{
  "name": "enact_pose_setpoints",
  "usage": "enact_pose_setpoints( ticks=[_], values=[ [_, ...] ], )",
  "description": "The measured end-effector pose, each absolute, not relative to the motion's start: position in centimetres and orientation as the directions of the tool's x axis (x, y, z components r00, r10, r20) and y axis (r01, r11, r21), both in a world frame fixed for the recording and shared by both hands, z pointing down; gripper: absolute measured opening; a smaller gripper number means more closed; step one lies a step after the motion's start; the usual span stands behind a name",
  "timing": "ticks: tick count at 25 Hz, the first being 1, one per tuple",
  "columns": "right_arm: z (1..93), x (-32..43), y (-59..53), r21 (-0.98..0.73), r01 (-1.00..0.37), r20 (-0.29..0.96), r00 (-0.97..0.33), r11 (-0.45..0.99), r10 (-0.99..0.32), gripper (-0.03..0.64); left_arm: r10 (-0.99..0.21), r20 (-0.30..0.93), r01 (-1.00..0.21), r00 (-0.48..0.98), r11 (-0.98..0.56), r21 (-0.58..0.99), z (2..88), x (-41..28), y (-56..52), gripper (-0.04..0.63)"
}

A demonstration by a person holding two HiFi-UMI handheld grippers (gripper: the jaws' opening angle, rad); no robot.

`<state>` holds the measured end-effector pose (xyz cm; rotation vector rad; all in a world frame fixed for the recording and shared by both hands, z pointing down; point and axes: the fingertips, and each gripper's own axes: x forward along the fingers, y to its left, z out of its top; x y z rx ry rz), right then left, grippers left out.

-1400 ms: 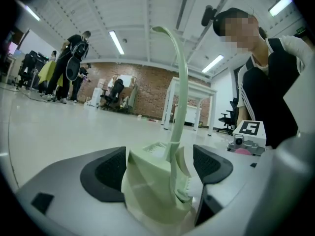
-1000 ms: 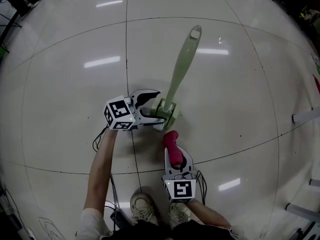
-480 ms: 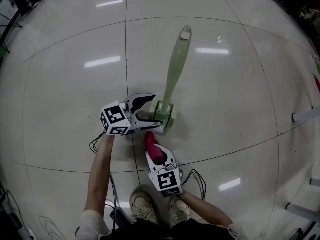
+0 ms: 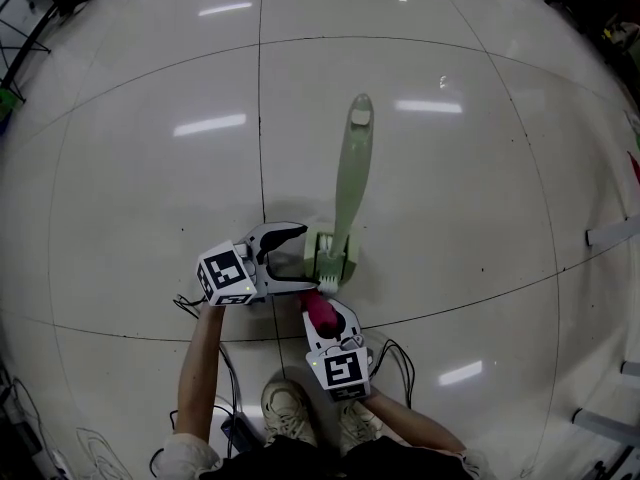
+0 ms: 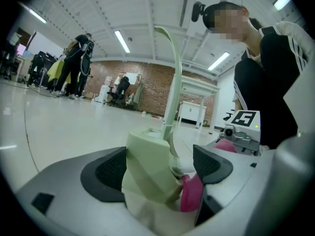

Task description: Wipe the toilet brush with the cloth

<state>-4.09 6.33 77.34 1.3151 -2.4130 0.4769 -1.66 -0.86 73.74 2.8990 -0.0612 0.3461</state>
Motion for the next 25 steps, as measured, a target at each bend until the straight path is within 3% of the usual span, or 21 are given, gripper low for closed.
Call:
enact_pose_setpoints(
  ticks=[9,14,17,21,25],
  values=[
    [77.9,-2.8,5.3,-0.068,-0.867,0.475,-0.463,0.494,-0.748,0.069,-0.074,0.23,-0.112,0.97,-0.981,0.156,73.3,-2.1,-2.9,0.405],
    [77.7,-2.1,4.6,-0.077,-0.869,0.46,-0.467,0.49,-0.756,0.069,0.02,0.257,-0.014,0.966,-0.992,0.127,73.2,-0.6,-4.3,0.405],
    [77.5,-1.1,4.1,-0.078,-0.878,0.452,-0.453,0.472,-0.769,0.069,0.028,0.226,-0.003,0.974,-0.99,0.138,73.0,-0.3,-4.3,0.336],
    [77.6,0.9,3.2,-0.07,-0.898,0.464,-0.415,0.435,-0.783,0.069,-0.013,0.204,-0.04,0.979,-0.991,0.131,72.9,0.0,-4.5,0.333],
    [77.7,1.8,2.6,-0.045,-0.912,0.473,-0.378,0.407,-0.796,0.069,-0.136,0.17,-0.159,0.976,-0.979,0.126,72.8,-0.3,-4.7,0.33]
  ],
)
